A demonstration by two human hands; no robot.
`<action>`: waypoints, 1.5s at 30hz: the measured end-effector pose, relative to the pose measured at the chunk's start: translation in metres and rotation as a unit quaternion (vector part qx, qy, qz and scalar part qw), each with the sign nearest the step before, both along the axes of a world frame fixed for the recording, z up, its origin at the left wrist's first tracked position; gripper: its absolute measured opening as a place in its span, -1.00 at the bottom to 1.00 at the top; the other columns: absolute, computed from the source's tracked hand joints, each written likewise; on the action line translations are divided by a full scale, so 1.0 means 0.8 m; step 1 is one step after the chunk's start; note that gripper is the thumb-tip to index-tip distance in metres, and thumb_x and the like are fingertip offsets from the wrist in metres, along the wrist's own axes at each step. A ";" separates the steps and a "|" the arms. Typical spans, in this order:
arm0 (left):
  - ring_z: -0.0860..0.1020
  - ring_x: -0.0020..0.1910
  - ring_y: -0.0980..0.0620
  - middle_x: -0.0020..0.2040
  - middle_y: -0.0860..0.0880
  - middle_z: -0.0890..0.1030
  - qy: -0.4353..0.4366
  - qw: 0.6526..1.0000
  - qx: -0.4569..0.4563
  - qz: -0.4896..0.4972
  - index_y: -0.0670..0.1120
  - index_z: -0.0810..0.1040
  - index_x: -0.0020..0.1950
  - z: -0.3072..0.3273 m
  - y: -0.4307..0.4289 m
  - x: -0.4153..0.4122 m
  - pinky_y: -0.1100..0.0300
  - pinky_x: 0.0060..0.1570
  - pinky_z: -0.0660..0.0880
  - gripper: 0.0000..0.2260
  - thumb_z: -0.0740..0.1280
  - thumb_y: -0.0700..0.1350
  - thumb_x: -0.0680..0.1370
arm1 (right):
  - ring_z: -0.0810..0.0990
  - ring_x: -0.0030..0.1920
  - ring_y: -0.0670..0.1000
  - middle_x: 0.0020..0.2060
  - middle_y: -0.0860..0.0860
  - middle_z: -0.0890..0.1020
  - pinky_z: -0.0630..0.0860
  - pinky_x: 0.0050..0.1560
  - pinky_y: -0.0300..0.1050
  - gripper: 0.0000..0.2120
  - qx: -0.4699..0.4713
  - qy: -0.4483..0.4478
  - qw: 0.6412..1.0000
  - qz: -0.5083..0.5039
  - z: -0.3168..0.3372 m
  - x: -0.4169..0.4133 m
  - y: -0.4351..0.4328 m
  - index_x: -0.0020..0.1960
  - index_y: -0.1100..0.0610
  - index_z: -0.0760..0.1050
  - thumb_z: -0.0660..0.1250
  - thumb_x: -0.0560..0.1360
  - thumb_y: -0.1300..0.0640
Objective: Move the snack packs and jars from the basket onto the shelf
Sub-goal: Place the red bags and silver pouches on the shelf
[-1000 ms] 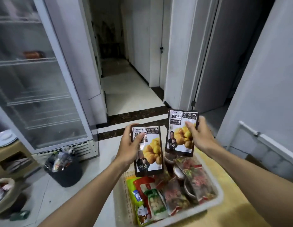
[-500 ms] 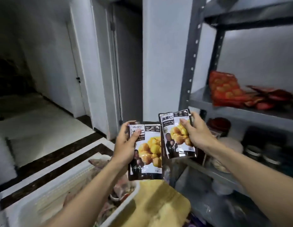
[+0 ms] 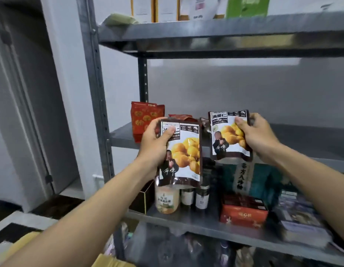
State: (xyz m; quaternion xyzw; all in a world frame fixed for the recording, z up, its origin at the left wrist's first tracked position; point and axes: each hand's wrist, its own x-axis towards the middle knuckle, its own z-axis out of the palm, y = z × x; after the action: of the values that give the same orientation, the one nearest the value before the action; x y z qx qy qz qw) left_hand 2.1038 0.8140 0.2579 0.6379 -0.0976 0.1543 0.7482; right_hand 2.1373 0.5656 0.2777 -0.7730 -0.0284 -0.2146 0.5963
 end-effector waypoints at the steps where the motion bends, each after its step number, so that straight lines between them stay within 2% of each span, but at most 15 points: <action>1: 0.61 -0.31 -0.03 -0.11 0.00 0.69 -0.009 1.000 0.005 -0.003 0.01 0.49 0.21 0.010 -0.020 0.017 0.14 -0.43 0.53 -0.80 0.32 -0.12 0.59 | 0.51 -0.42 0.02 -0.23 0.10 0.69 0.38 -0.55 -0.24 -0.71 0.006 -0.003 1.000 -0.004 0.006 0.012 -0.023 0.14 0.21 0.40 0.22 0.62 -0.02; 3: 0.61 -0.34 0.01 -0.10 -0.01 0.69 -0.021 1.000 0.012 -0.017 -0.02 0.50 0.19 0.028 -0.061 0.052 0.17 -0.49 0.51 -0.82 0.33 -0.13 0.59 | 0.46 -0.57 -0.11 -0.37 0.04 0.68 0.35 -0.60 -0.31 -0.73 0.008 -0.012 1.000 -0.017 0.017 0.040 -0.065 -0.02 0.25 0.46 0.20 0.64 0.02; 7: 0.64 -0.30 -0.02 -0.11 0.00 0.70 -0.022 0.999 0.003 -0.042 0.01 0.50 0.22 0.058 -0.136 0.128 0.11 -0.46 0.54 -0.78 0.34 -0.12 0.58 | 0.46 -0.61 -0.07 -0.29 0.15 0.69 0.32 -0.63 -0.32 -0.76 0.001 -0.061 0.997 -0.046 0.035 0.119 -0.137 -0.11 0.18 0.50 0.23 0.63 0.05; 11: 0.69 -0.18 0.07 0.00 -0.02 0.69 -0.031 0.998 0.052 -0.016 0.05 0.51 0.21 0.079 -0.187 0.200 0.16 -0.35 0.59 -0.80 0.32 -0.10 0.59 | 0.45 -0.59 -0.09 -0.22 0.12 0.68 0.37 -0.60 -0.26 -0.80 -0.013 -0.062 0.996 -0.060 0.040 0.197 -0.181 0.07 0.15 0.43 0.26 0.61 0.01; 17: 0.49 -0.60 0.23 -0.08 -0.01 0.61 0.003 0.993 0.115 0.030 0.00 0.46 0.29 0.094 -0.214 0.280 0.35 -0.62 0.40 -0.73 0.33 -0.11 0.59 | 0.50 -0.49 -0.12 -0.20 0.06 0.63 0.38 -0.48 -0.22 -0.84 -0.052 -0.042 0.997 -0.032 0.042 0.290 -0.192 0.03 0.04 0.45 0.27 0.60 -0.05; 19: 0.50 -0.58 0.21 0.04 -0.09 0.61 0.024 0.988 0.145 0.043 -0.01 0.44 0.32 0.096 -0.212 0.308 0.36 -0.63 0.38 -0.68 0.35 -0.13 0.58 | 0.51 -0.42 -0.06 -0.23 0.05 0.59 0.39 -0.44 -0.20 -0.82 -0.064 -0.021 0.997 -0.028 0.037 0.311 -0.185 0.07 0.08 0.43 0.27 0.60 -0.03; 22: 0.57 -0.44 0.17 -0.01 -0.16 0.60 0.058 0.979 0.192 0.044 -0.13 0.42 0.32 0.093 -0.206 0.342 0.35 -0.54 0.46 -0.66 0.37 -0.22 0.56 | 0.52 -0.52 -0.07 -0.40 0.00 0.61 0.41 -0.52 -0.24 -0.82 -0.066 0.027 0.997 0.006 0.026 0.335 -0.174 0.03 0.17 0.44 0.26 0.61 0.04; 25: 0.62 -0.22 -0.04 -0.04 -0.20 0.64 0.104 0.968 0.226 0.023 -0.19 0.39 0.34 0.080 -0.205 0.369 0.10 -0.17 0.62 -0.57 0.42 -0.23 0.51 | 0.52 -0.54 -0.09 -0.33 0.04 0.62 0.40 -0.54 -0.28 -0.76 -0.086 0.057 0.995 -0.003 0.014 0.352 -0.167 0.08 0.22 0.46 0.30 0.58 0.04; 28: 0.55 -0.27 0.03 -0.18 -0.10 0.59 0.123 0.951 0.281 0.019 -0.17 0.38 0.33 0.072 -0.204 0.377 0.26 -0.29 0.50 -0.59 0.41 -0.18 0.53 | 0.58 -0.27 0.04 -0.13 0.11 0.62 0.48 -0.29 -0.17 -0.72 -0.105 0.065 0.992 -0.029 0.012 0.358 -0.163 0.15 0.17 0.41 0.33 0.56 0.02; 30: 0.55 -0.21 0.03 -0.08 -0.12 0.60 0.132 0.945 0.297 0.019 -0.15 0.37 0.36 0.069 -0.201 0.379 0.30 -0.29 0.46 -0.58 0.40 -0.15 0.54 | 0.60 -0.05 0.12 0.00 0.12 0.61 0.46 -0.10 -0.11 -0.68 -0.152 0.076 0.984 -0.053 0.013 0.355 -0.161 0.17 0.17 0.42 0.32 0.56 -0.03; 35: 0.59 -0.15 0.00 -0.10 -0.08 0.61 0.128 0.939 0.318 0.003 -0.09 0.36 0.38 0.064 -0.198 0.379 0.22 -0.19 0.53 -0.56 0.39 -0.16 0.54 | 0.55 0.11 0.15 0.15 0.15 0.59 0.44 -0.01 -0.10 -0.56 -0.234 0.095 0.964 -0.081 0.013 0.342 -0.163 0.26 0.21 0.42 0.28 0.57 -0.11; 37: 0.62 -0.02 -0.09 -0.01 -0.11 0.64 0.116 0.940 0.322 0.001 -0.05 0.36 0.38 0.064 -0.199 0.378 0.07 0.04 0.57 -0.52 0.42 -0.13 0.51 | 0.50 0.26 0.17 0.28 0.16 0.52 0.44 0.15 -0.07 -0.41 -0.250 0.091 0.960 -0.088 0.014 0.336 -0.163 0.43 0.21 0.31 0.29 0.55 -0.12; 39: 0.59 0.08 -0.09 0.06 -0.07 0.59 0.091 0.931 0.353 0.016 0.00 0.37 0.39 0.065 -0.196 0.374 0.09 0.19 0.49 -0.50 0.44 -0.05 0.48 | 0.42 0.36 0.18 0.37 0.16 0.45 0.40 0.30 0.01 -0.32 -0.272 0.083 0.954 -0.094 0.015 0.332 -0.162 0.51 0.17 0.21 0.30 0.54 -0.16; 42: 0.42 0.31 -0.11 0.34 -0.12 0.42 0.028 0.904 0.423 0.052 0.08 0.36 0.42 0.068 -0.190 0.366 0.17 0.19 0.35 -0.47 0.42 0.05 0.49 | 0.32 0.44 0.17 0.45 0.12 0.35 0.30 0.40 0.11 -0.29 -0.322 0.057 0.939 -0.105 0.021 0.326 -0.160 0.54 0.09 0.17 0.25 0.53 -0.25; 45: 0.28 0.43 -0.12 0.45 -0.12 0.32 -0.037 0.885 0.459 0.073 0.12 0.32 0.45 0.072 -0.187 0.360 0.07 0.34 0.29 -0.43 0.40 0.11 0.48 | 0.22 0.50 0.11 0.51 0.06 0.27 0.20 0.46 0.09 -0.30 -0.388 0.001 0.916 -0.105 0.033 0.312 -0.156 0.55 0.00 0.13 0.20 0.53 -0.29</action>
State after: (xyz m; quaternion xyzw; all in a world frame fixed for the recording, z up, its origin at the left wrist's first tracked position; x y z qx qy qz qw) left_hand 2.3914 0.6646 0.3154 0.9092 -0.1381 0.1701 0.3541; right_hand 2.3868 0.4409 0.3041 -0.9424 -0.0277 -0.2476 0.2234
